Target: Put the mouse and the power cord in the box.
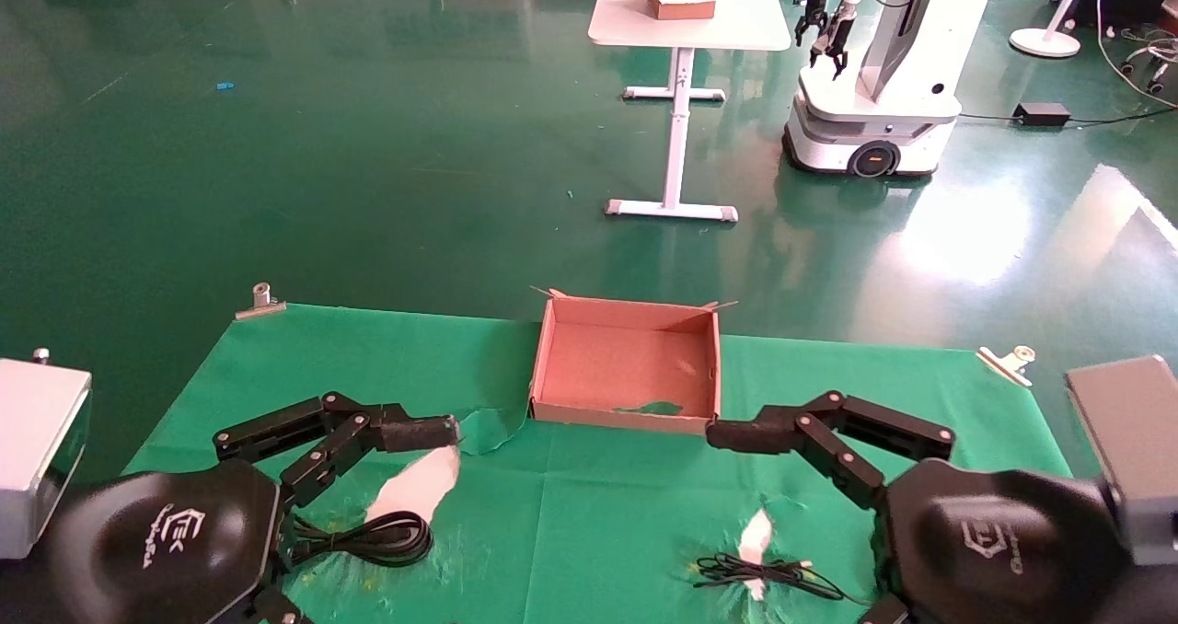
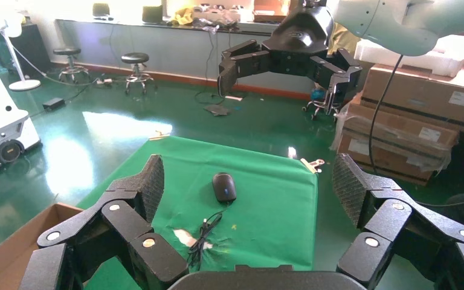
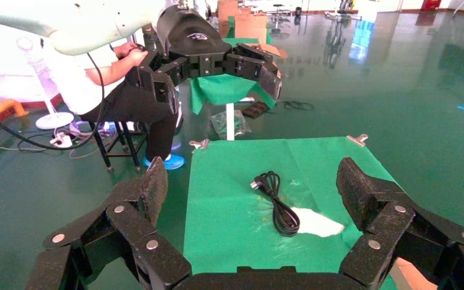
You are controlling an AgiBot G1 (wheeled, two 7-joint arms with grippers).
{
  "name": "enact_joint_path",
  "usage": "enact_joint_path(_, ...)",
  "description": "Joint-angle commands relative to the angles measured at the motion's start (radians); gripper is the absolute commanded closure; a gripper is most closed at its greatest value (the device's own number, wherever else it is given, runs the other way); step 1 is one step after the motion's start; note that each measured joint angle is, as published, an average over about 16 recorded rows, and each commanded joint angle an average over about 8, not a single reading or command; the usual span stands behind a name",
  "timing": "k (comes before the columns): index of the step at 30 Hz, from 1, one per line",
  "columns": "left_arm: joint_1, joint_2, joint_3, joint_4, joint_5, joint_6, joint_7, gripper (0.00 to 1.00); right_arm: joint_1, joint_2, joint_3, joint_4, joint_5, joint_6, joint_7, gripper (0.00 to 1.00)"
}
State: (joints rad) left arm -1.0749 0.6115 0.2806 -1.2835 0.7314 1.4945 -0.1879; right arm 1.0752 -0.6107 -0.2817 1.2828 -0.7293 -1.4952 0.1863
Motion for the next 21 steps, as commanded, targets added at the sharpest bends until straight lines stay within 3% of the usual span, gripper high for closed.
enact_joint_path(1,0.0,0.0,0.0,0.0,0.0,0.0,0.0,0.0,0.0,0.0,0.0,0.0,0.0,0.0,0.0,0.0)
enact_joint_path(21,0.0,0.0,0.0,0.0,0.0,0.0,0.0,0.0,0.0,0.0,0.0,0.0,0.0,0.0,0.0,0.0)
